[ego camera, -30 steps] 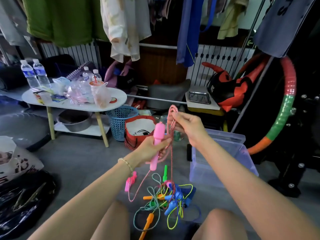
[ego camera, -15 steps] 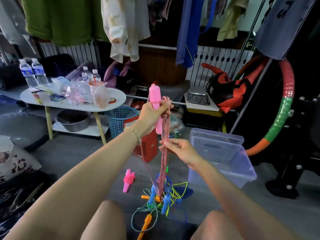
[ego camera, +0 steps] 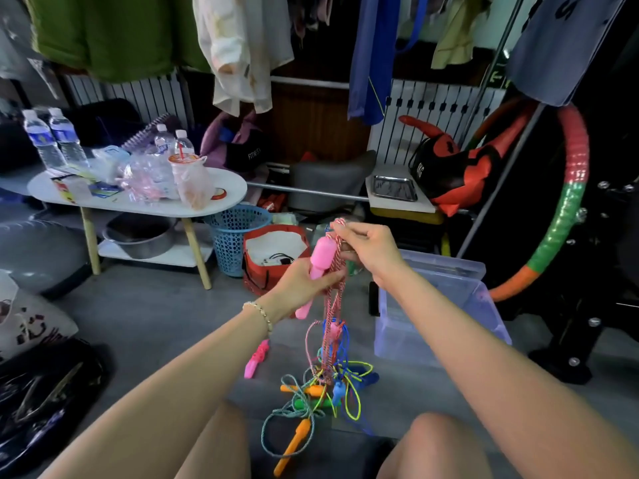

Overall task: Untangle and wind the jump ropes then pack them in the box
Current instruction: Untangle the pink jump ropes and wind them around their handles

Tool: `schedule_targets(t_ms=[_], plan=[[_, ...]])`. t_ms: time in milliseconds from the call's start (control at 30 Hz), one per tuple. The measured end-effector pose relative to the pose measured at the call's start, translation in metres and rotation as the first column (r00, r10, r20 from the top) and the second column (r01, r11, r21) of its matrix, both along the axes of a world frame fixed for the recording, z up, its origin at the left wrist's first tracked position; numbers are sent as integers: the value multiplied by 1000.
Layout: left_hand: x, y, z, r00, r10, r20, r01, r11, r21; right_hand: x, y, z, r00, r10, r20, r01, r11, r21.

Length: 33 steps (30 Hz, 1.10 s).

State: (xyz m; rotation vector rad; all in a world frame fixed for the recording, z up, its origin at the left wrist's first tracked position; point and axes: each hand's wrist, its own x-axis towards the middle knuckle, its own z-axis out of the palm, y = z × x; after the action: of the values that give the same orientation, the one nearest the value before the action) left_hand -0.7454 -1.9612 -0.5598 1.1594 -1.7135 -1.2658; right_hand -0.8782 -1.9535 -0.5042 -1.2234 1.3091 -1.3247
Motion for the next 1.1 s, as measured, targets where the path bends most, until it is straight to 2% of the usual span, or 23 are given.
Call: schedule_targets(t_ms=[133, 200, 267, 300, 400, 533, 667, 833, 933, 1100], plan=[[4, -3, 13, 991, 98, -91, -100, 995, -10, -4, 2, -9, 991, -11, 130, 8, 1000, 23], [5, -6, 29, 960, 184, -212, -184, 983, 20, -9, 10, -30, 996, 43, 81, -48, 997, 57], [5, -15, 45, 910, 222, -350, -210, 975, 72, -10, 23, -55, 988, 157, 0, -156, 982, 109], [6, -19, 53, 904, 217, -368, -208, 976, 66, -9, 28, -65, 980, 199, -17, -196, 972, 130], [6, -26, 58, 925, 200, -324, -203, 979, 26, -2, 32, -73, 972, 220, -78, -209, 969, 130], [5, -23, 61, 930, 205, -305, -195, 979, 63, 1, 29, -69, 951, 240, -194, -227, 970, 83], [8, -17, 56, 964, 226, -140, -226, 974, 14, -5, 25, -61, 983, 152, -99, -149, 988, 34], [19, -12, 25, 990, 58, 130, -68, 995, 71, -16, 20, -43, 997, 67, 39, -69, 996, 62], [16, -5, 28, 984, -25, 175, 8, 995, 95, -18, 22, -28, 997, 6, 74, -10, 999, 53], [11, 3, 42, 977, -188, 97, 166, 966, 200, -20, 27, -7, 993, -14, 118, 12, 1000, 20]])
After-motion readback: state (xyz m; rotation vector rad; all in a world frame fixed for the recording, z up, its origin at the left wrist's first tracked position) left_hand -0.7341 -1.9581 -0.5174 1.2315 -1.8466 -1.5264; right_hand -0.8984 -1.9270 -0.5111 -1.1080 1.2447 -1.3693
